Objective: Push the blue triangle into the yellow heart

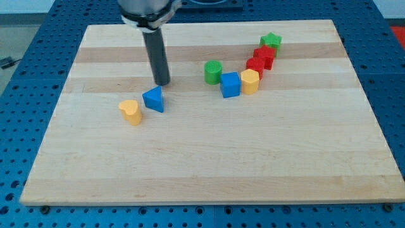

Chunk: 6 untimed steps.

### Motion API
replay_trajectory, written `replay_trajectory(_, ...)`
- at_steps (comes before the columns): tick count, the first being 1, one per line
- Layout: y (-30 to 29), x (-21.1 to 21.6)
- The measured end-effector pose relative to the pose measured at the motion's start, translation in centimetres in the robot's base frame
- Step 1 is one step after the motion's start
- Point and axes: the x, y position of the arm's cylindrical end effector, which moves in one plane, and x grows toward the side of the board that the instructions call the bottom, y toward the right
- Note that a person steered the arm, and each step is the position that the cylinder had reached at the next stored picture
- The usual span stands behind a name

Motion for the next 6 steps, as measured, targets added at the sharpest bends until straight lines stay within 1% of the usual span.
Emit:
replay_trajectory(1,3.2,1.3)
replay_trajectory(2,4.1,2.7)
replay_trajectory(4,-2.4,4.5)
replay_trajectory(5,-4.3,6.0)
replay_trajectory(6,-0.4,6.1)
